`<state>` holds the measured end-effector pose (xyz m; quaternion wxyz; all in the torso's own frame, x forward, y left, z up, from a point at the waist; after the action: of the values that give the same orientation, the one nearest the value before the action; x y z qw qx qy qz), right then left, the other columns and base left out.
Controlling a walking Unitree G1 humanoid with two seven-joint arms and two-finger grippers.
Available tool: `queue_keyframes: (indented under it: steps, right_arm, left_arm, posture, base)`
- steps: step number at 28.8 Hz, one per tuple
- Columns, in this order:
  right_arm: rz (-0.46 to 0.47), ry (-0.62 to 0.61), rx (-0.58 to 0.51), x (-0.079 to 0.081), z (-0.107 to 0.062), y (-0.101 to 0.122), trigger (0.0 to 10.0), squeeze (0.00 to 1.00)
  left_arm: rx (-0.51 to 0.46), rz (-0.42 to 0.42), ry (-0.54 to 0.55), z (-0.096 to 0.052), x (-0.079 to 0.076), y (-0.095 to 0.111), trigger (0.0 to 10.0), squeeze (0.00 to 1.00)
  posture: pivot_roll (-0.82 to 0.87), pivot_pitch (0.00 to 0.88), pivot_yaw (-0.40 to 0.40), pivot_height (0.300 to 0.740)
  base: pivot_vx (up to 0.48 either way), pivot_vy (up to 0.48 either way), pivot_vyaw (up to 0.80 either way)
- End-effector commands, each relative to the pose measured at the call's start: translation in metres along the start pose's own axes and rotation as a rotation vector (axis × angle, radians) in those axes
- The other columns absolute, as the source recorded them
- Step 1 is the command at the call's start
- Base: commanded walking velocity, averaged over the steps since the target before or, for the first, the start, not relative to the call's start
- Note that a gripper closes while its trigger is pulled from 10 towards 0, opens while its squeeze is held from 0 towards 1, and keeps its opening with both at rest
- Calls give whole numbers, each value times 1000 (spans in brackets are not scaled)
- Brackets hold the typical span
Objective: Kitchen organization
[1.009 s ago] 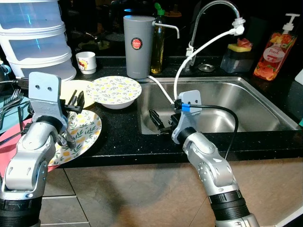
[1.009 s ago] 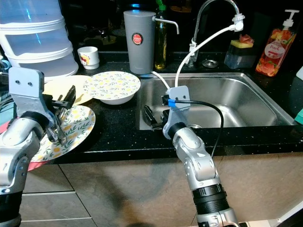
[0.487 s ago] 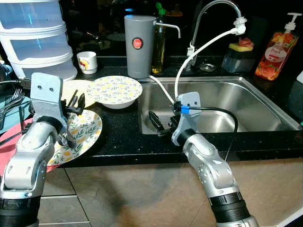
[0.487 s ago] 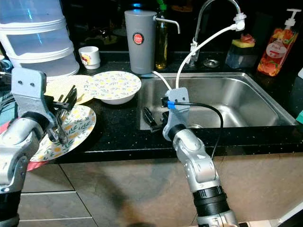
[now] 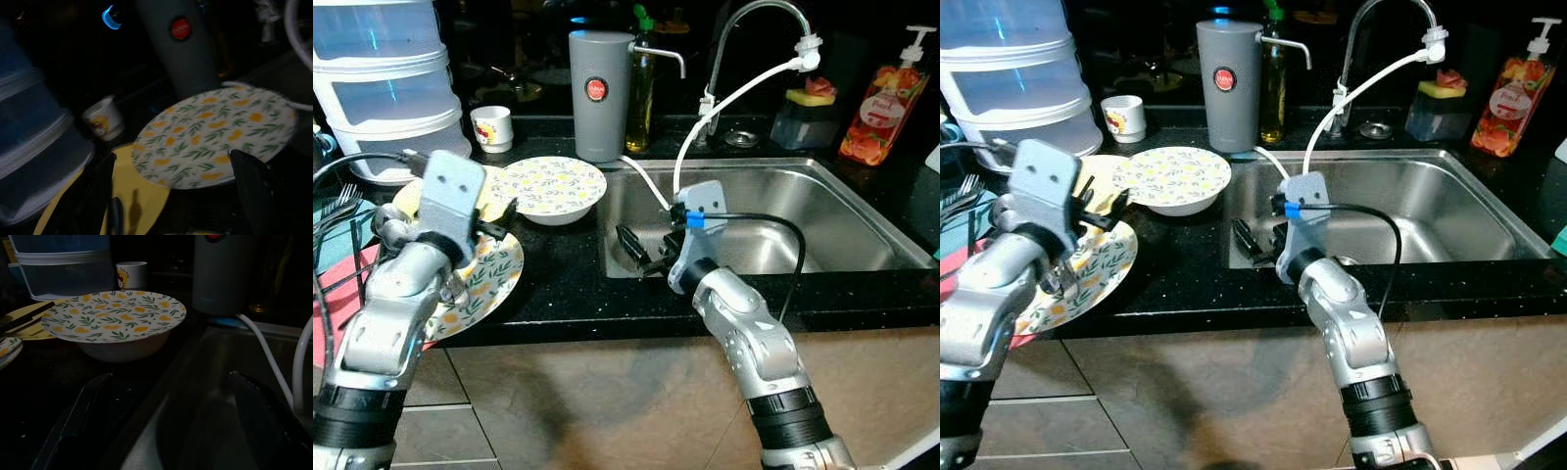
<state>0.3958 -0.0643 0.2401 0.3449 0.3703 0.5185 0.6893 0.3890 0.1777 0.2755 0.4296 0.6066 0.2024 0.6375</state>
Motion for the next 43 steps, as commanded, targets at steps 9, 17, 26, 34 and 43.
queue_keyframes:
  steps: [9, 17, 26, 34, 43]
  right_arm:
    - [32, -2, 4, -1, 4, 0, 10000, 0]
    - [32, -6, -1, -2, 6, 3, 10000, 0]
    - [34, -19, -9, -4, 6, 6, 10000, 0]
    - [40, -33, -15, -6, 7, 7, 10000, 0]
    - [43, -44, -14, -8, 7, 8, 10000, 0]
  left_arm:
    - [-18, 205, -169, 23, -25, -3, 10000, 0]
    - [-11, 309, -319, 42, -47, -8, 10000, 0]
    - [111, 382, -350, 56, -46, -36, 10000, 0]
    - [84, 385, -335, 63, -40, -30, 392, 0]
    - [23, 392, -334, 69, -41, -20, 0, 0]
  posture:
    - [35, 53, 3, 740]
    - [26, 53, 10, 740]
    - [16, 65, 23, 740]
    - [18, 67, 28, 740]
    - [15, 67, 28, 740]
  base:
    - [0, 0, 0]
    - [0, 0, 0]
    - [0, 0, 0]
    - [0, 0, 0]
    - [0, 0, 0]
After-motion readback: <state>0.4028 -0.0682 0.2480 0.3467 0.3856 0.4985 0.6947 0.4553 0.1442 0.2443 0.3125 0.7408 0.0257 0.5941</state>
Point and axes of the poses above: a point about 5 cm out from each wrist's last joint towards the gripper, its own z axis pointing out of the wrist towards the gripper, its own y axis along the axis of the wrist's last joint, x = y × z, the point moved 6 cm from there along z, pointing out of the wrist towards the gripper, and after that the axes turned 10 degrees about z, right-handed, at the moved point
